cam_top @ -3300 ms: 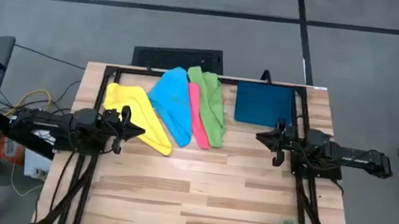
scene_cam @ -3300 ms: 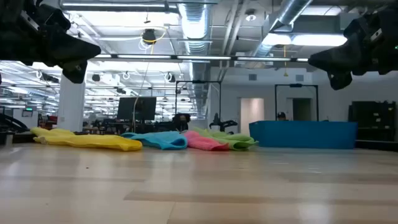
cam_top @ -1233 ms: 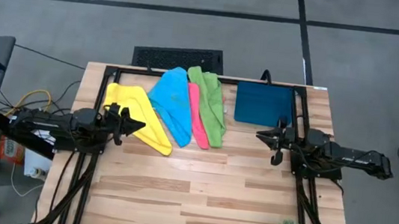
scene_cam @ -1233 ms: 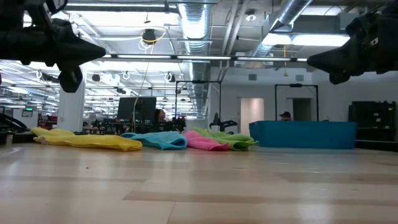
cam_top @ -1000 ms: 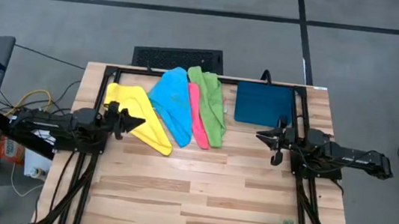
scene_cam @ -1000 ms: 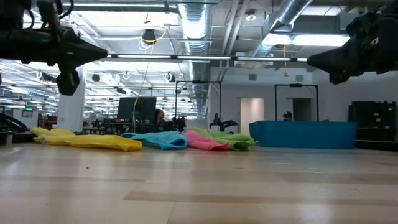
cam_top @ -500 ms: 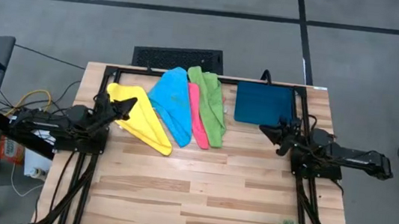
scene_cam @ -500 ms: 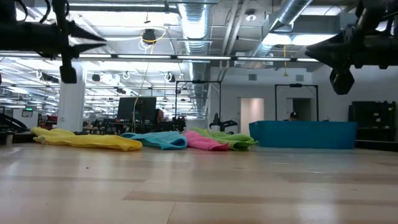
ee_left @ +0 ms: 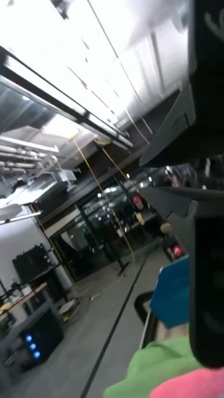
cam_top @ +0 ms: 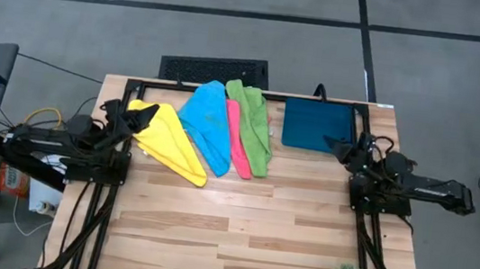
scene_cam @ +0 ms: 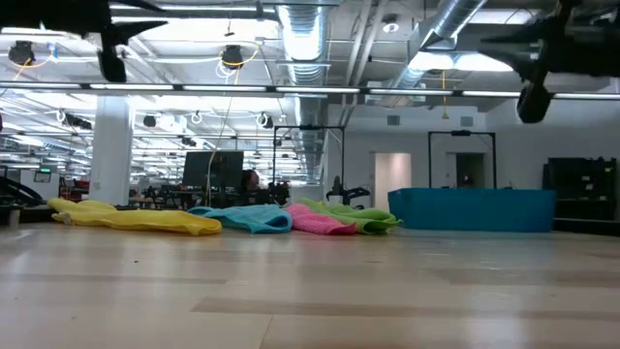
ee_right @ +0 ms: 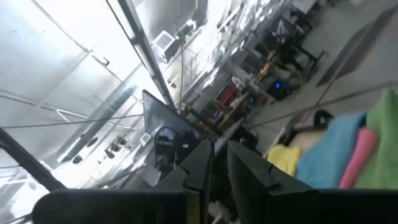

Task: Fold microfiber towels
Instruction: Fold the green microfiber towel

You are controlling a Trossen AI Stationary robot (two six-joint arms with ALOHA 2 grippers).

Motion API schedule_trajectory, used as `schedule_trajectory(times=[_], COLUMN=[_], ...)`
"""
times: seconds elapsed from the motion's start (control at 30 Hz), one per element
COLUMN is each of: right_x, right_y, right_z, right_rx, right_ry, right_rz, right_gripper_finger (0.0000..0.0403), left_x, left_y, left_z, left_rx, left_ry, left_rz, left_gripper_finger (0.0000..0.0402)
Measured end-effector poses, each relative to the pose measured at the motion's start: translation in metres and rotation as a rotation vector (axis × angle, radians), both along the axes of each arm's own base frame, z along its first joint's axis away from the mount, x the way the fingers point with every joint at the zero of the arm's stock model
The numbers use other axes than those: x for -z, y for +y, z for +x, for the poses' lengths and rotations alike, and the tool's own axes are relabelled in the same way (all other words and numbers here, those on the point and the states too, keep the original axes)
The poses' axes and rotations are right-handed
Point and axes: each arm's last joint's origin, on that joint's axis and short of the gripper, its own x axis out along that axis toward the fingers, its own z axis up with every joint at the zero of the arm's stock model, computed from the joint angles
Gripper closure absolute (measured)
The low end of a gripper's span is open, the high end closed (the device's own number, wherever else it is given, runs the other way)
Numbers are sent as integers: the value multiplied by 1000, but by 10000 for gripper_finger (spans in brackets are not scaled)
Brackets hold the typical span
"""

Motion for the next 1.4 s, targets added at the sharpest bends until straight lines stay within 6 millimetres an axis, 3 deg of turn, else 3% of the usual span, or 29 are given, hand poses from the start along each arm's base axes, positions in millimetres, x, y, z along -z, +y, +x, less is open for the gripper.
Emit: schedule_trajectory(times=[0.17,0.4,0.57,0.83,1.13,1.4], right_x=[-28,-35,-21,19,62,91], right_y=[-2,-5,-3,16,19,13], right_z=[19,81,122,170,207,214], right_rx=[23,-93,-298,-596,-692,-570], right_ry=[159,660,935,1166,1312,1512], right_rz=[-95,-164,-269,-701,-854,-914], right_gripper_finger=[289,231,208,202,214,225], left_x=[-17,-30,-31,-28,-25,-24], left_y=[0,-2,-3,-3,-3,-3], left_z=[17,38,44,49,49,49], left_rx=[-2,39,77,96,96,96], left_ry=[90,284,404,454,479,493], left_rz=[26,59,65,63,61,59], left_gripper_finger=[291,246,237,237,237,237])
